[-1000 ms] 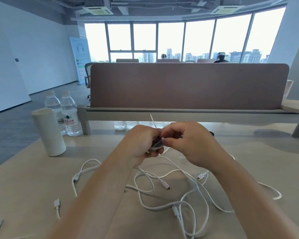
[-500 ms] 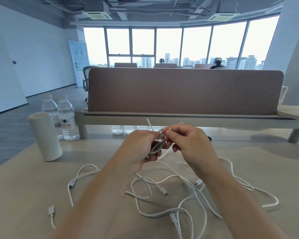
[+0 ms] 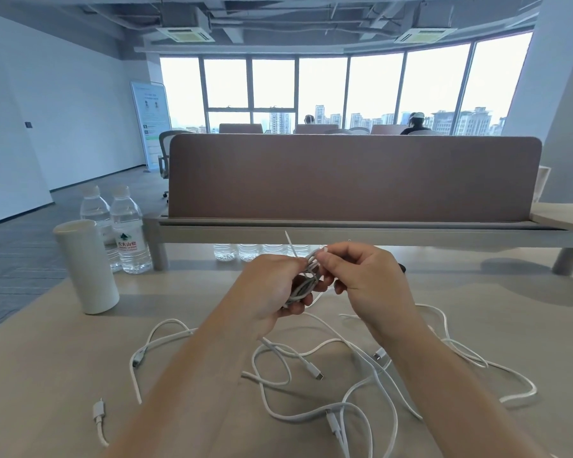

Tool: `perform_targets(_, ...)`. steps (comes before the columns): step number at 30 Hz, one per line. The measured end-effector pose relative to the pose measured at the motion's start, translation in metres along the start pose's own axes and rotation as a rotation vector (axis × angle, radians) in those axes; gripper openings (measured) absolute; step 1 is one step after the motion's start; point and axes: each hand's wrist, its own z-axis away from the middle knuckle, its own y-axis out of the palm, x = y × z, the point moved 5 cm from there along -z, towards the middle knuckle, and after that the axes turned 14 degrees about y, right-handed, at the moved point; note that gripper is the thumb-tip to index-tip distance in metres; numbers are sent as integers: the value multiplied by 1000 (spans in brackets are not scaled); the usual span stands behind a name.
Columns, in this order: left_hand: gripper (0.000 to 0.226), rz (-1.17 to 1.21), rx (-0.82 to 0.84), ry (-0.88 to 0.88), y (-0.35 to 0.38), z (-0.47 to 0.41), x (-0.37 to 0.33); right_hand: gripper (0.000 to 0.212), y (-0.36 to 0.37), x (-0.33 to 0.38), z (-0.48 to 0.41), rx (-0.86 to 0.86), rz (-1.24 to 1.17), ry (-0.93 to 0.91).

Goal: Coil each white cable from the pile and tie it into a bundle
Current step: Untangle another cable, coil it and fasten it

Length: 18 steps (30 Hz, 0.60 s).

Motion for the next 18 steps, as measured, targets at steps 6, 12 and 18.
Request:
perform_targets(6,21,0,5,3,-1,0,-1,20,4,-1,0,-18,55,-8)
perform_targets(12,22,-23,4,-5,-1,0,0,15,2,0,1,-9,42,-26)
perform_targets(18,25,-186,14,88,1,-1,2,21,0,7,7,-101,271,-144)
